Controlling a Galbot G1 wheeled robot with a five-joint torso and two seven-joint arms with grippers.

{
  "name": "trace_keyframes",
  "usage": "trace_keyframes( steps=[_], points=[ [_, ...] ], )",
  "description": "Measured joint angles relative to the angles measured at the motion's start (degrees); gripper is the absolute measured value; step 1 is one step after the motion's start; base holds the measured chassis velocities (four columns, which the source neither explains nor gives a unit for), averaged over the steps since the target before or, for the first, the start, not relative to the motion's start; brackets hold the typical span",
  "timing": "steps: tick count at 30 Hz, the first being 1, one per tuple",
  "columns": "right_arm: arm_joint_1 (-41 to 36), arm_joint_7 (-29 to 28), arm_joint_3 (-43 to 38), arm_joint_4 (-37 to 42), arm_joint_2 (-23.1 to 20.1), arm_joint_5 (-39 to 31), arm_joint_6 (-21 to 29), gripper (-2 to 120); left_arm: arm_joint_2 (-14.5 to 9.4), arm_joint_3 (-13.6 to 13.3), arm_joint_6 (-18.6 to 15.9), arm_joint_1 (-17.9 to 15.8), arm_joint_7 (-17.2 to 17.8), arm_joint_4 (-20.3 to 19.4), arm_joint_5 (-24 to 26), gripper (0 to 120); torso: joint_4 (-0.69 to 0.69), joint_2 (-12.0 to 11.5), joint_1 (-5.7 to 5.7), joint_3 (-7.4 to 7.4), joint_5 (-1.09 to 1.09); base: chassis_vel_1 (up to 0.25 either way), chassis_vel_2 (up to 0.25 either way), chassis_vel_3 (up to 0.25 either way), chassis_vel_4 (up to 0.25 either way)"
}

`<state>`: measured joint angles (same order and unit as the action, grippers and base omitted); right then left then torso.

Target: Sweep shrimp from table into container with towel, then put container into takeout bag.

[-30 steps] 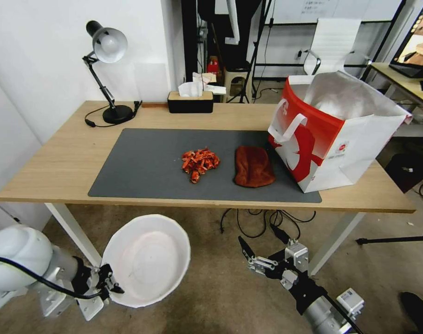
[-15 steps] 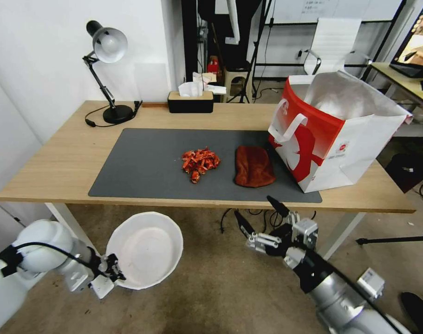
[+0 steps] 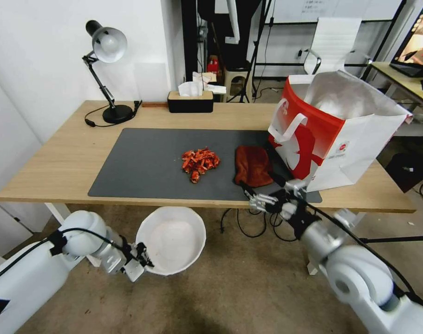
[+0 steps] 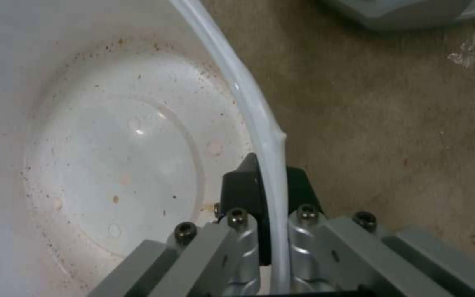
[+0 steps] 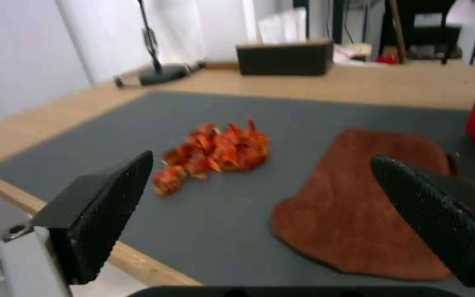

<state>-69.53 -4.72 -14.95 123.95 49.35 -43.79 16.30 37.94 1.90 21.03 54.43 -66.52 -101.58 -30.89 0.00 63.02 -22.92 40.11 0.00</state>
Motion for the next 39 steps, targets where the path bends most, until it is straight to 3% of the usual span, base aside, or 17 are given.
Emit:
trace_keyframes(
  steps=[7, 13, 17, 39],
  points=[
    [14.3, -10.1, 8.5, -3.8, -3.8, -6.7, 6.3, 100, 0.4, 0.8, 0.1, 0.4, 0.6, 1.1, 0.2, 0, 0.02, 0.0, 0.0, 0.0, 0.0, 0.0, 0.0, 0.0, 0.0],
    [25.1, -22.3, 17.7, -8.5, -3.8, -12.0, 12.3, 100, 0.2, 1.1, 0.1, 1.0, 0.6, 1.1, 0.2, 0, 0.01, 0.0, 0.0, 0.0, -0.01, 0.0, 0.0, 0.0, 0.0],
    [28.8, -26.2, 21.4, -11.8, -3.1, -14.8, 14.4, 100, 0.3, 1.7, 0.1, 1.2, 0.7, 1.0, 0.1, 0, 0.01, 0.0, 0.0, 0.0, 0.0, 0.0, 0.0, 0.0, 0.0],
    [34.3, -29.8, 26.3, -17.9, 1.1, -17.9, 15.3, 100, -0.3, 1.9, 0.7, 1.1, -0.1, 0.7, 0.0, 0, 0.01, 0.0, 0.0, -0.01, 0.0, 0.0, 0.0, 0.0, 0.0]
  ],
)
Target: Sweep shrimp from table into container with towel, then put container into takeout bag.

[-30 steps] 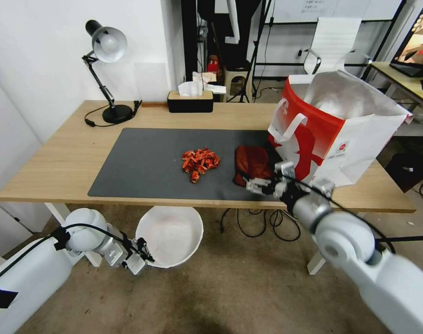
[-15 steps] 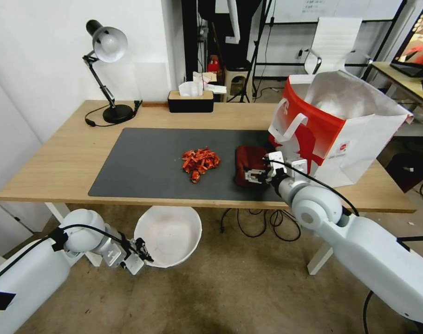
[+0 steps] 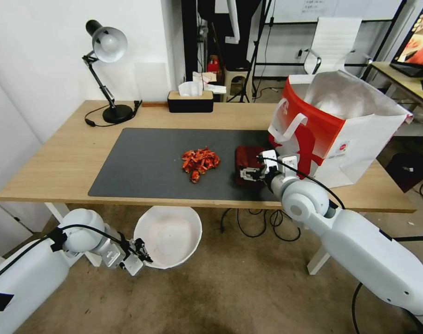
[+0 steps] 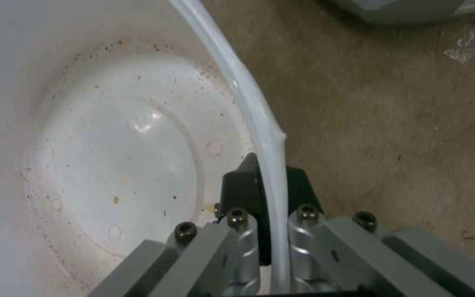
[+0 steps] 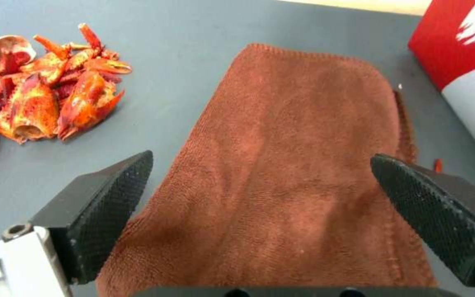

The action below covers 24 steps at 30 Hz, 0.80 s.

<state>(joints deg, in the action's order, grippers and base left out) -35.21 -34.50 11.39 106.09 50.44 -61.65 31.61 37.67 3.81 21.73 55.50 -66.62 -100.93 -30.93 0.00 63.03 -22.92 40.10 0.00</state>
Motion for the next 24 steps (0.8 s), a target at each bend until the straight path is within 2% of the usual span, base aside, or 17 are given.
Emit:
trace_keyframes(
  steps=[14, 24],
  points=[
    [2.1, -2.1, 1.3, -3.0, 2.1, -1.5, 0.2, 100, 0.0, 0.0, 0.3, -0.4, 0.0, 0.9, 0.3, 0, 0.0, 0.0, 0.0, 0.0, 0.0, 0.0, 0.0, 0.0, 0.0],
    [1.9, -2.8, 0.8, -3.6, 2.1, -1.1, 0.2, 100, -0.3, 0.0, 0.6, -0.7, 0.0, 0.7, 0.5, 0, 0.0, 0.0, 0.0, 0.0, 0.0, 0.0, 0.0, 0.0, 0.0]
  ],
)
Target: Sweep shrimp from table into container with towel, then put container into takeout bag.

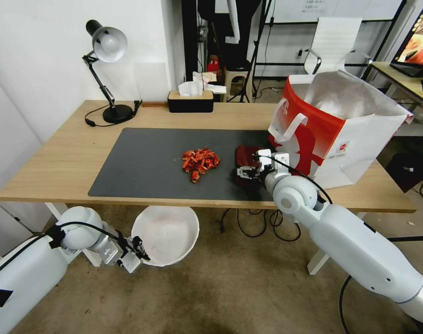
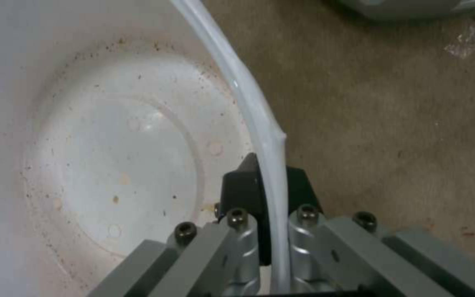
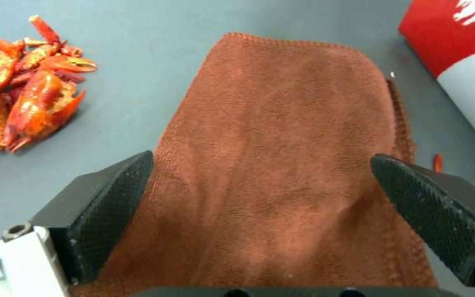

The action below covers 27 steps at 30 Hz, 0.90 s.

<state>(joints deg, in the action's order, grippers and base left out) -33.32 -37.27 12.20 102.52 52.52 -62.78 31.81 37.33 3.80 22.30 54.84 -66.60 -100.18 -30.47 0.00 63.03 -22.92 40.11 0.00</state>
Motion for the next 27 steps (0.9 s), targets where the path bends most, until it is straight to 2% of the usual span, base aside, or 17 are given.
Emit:
trace_keyframes(
  steps=[21, 27],
  points=[
    [-0.6, -0.9, 0.0, -0.8, 0.4, -1.2, 0.3, 100, -0.5, -0.2, 0.8, -0.4, -0.3, 0.8, 1.0, 0, 0.0, 0.0, 0.0, 0.0, 0.0, 0.0, 0.0, 0.0, 0.0],
    [-1.1, -1.0, 0.0, -0.9, 0.5, -1.5, 0.2, 94, -0.3, -0.3, 1.2, -0.3, 0.0, 1.3, 1.1, 0, 0.0, 0.0, 0.0, 0.0, -0.01, 0.0, 0.0, 0.0, 0.0]
  ],
)
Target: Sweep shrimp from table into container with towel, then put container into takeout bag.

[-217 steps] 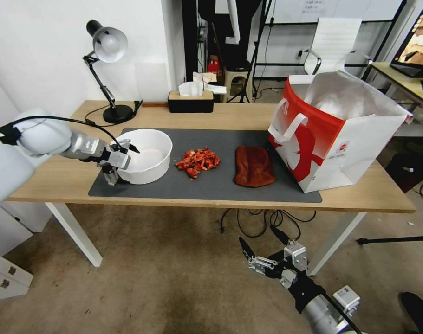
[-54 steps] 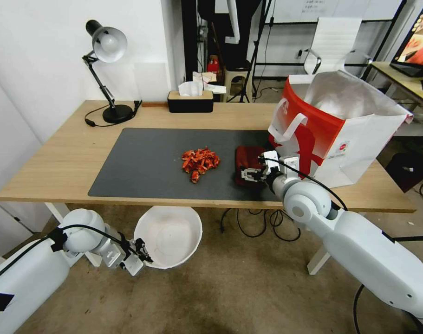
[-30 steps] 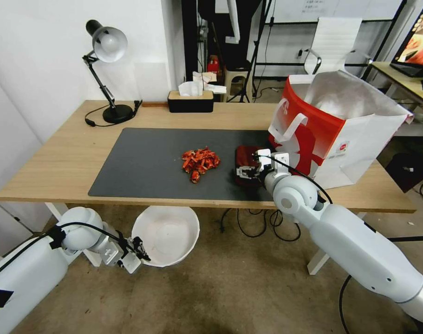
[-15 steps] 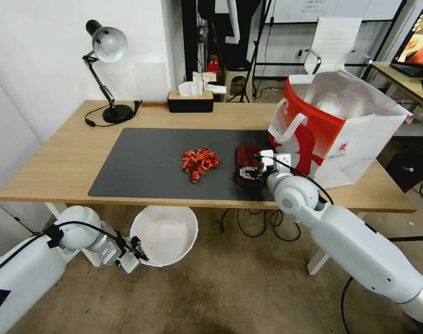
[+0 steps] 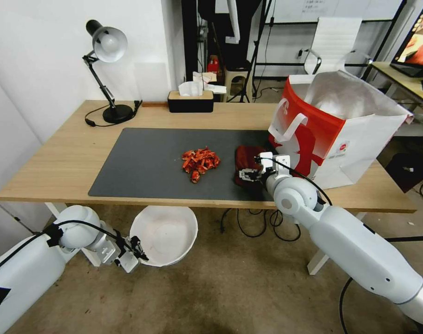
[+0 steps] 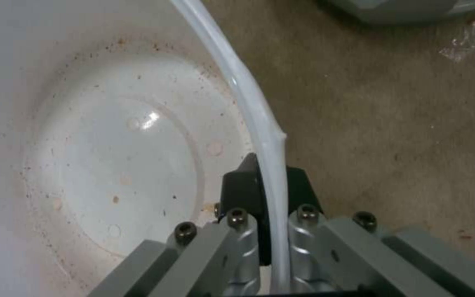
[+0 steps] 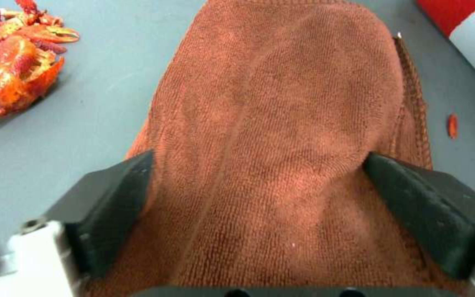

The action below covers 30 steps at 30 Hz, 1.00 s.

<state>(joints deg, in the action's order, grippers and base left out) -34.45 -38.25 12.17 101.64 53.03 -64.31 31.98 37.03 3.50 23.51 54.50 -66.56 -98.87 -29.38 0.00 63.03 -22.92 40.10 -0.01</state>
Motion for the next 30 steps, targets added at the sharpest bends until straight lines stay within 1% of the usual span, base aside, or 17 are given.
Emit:
trace_keyframes(
  steps=[1, 4, 5, 7, 8, 9, 12, 13, 17, 18, 19, 22, 23, 25, 26, 27, 30],
  points=[
    [0.0, 0.0, 0.0, 0.0, 0.0, 0.0, 0.0, 94, 0.0, 0.0, 0.0, 0.0, 0.0, 0.0, 0.0, 0, 0.0, 0.0, 0.0, 0.0, 0.0, 0.0, 0.0, 0.0, 0.0],
    [-0.5, 0.0, -0.2, 0.2, 0.0, -0.1, -0.2, 84, 0.1, -0.1, 0.1, 0.0, 0.1, 0.0, 0.1, 0, -0.01, 0.0, 0.0, -0.01, -0.01, 0.0, 0.0, 0.0, 0.0],
    [-0.5, 0.0, -0.2, 0.2, 0.0, -0.1, -0.2, 84, 0.1, -0.1, 0.1, 0.0, 0.1, 0.0, 0.1, 0, -0.01, 0.0, 0.0, -0.01, -0.01, 0.0, 0.0, 0.0, 0.0],
    [-0.7, -0.1, -0.4, 0.4, 0.0, -0.2, -0.3, 78, 0.1, -0.1, 0.1, 0.0, 0.2, 0.0, 0.2, 0, -0.01, 0.0, 0.01, -0.01, -0.01, 0.0, 0.0, 0.0, 0.0],
    [-1.0, -0.1, -0.6, 0.6, 0.0, -0.3, -0.4, 73, 0.1, -0.1, 0.2, 0.0, 0.2, 0.0, 0.3, 0, -0.01, 0.0, 0.0, -0.01, -0.01, 0.0, 0.0, 0.0, 0.0],
    [-1.0, -0.1, -0.6, 0.6, 0.0, -0.3, -0.4, 73, 0.1, -0.1, 0.2, 0.0, 0.2, 0.0, 0.3, 0, -0.01, 0.0, 0.0, -0.01, -0.01, 0.0, 0.0, 0.0, 0.0],
    [-1.6, -0.1, -0.9, 0.8, 0.0, -0.4, -0.5, 57, 0.1, -0.1, 0.4, 0.1, 0.4, 0.1, 0.3, 0, -0.02, 0.0, 0.01, -0.01, -0.02, 0.0, 0.0, 0.0, 0.0],
    [-1.6, -0.1, -0.9, 0.8, 0.0, -0.4, -0.5, 57, 0.1, -0.1, 0.4, 0.1, 0.4, 0.1, 0.3, 0, -0.02, 0.0, 0.01, -0.01, -0.02, 0.0, 0.0, 0.0, 0.0],
    [-2.1, -0.1, -1.1, 1.2, 0.2, -0.9, -0.5, 37, 0.0, -0.1, 0.5, 0.2, 0.5, 0.1, 0.5, 0, 0.0, 0.0, 0.01, -0.01, 0.0, 0.0, 0.0, 0.0, 0.0],
    [-2.1, -0.1, -1.1, 1.2, 0.2, -0.9, -0.5, 37, 0.0, -0.1, 0.5, 0.2, 0.5, 0.1, 0.5, 0, 0.0, 0.0, 0.01, -0.01, 0.0, 0.0, 0.0, 0.0, 0.0],
    [-2.1, -0.1, -1.1, 1.2, 0.2, -1.0, -0.6, 34, -0.1, -0.1, 0.5, 0.2, 0.6, 0.1, 0.6, 0, 0.0, 0.0, 0.01, -0.01, 0.0, 0.0, 0.0, 0.0, 0.0],
    [-2.1, -0.2, -1.1, 1.2, 0.3, -1.1, -0.9, 19, -0.1, -0.1, 0.7, 0.2, 1.2, 0.0, 1.2, 0, 0.02, 0.0, 0.01, 0.0, 0.01, 0.0, 0.0, 0.0, 0.0],
    [-2.1, -0.2, -1.1, 1.2, 0.3, -1.1, -0.9, 19, -0.1, -0.1, 0.7, 0.2, 1.2, 0.0, 1.2, 0, 0.02, 0.0, 0.01, 0.0, 0.01, 0.0, 0.0, 0.0, 0.0],
    [-2.2, -0.1, -1.1, 1.3, 0.2, -1.1, -1.3, 11, -0.2, 0.0, 0.7, 0.3, 1.3, -0.1, 1.2, 0, 0.04, 0.0, 0.01, 0.0, 0.02, 0.0, 0.0, 0.0, 0.0],
    [-2.2, -0.1, -1.1, 1.3, 0.2, -1.1, -1.3, 11, -0.2, 0.0, 0.7, 0.3, 1.3, -0.1, 1.2, 0, 0.04, 0.0, 0.01, 0.0, 0.02, 0.0, 0.0, 0.0, 0.0],
    [-2.3, 0.1, -1.1, 1.5, 0.1, -0.7, -1.4, 8, -0.2, 0.0, 0.7, 0.3, 1.3, -0.2, 1.2, 0, 0.04, 0.0, 0.0, 0.01, 0.02, 0.0, 0.0, 0.0, 0.0],
    [-2.7, 1.3, -1.1, 2.0, -0.5, 1.1, -2.0, 7, -0.5, 0.0, 0.7, 0.4, 1.3, -0.4, 1.3, 0, 0.01, 0.0, 0.0, 0.02, 0.03, 0.0, 0.0, 0.0, 0.0]
  ],
)
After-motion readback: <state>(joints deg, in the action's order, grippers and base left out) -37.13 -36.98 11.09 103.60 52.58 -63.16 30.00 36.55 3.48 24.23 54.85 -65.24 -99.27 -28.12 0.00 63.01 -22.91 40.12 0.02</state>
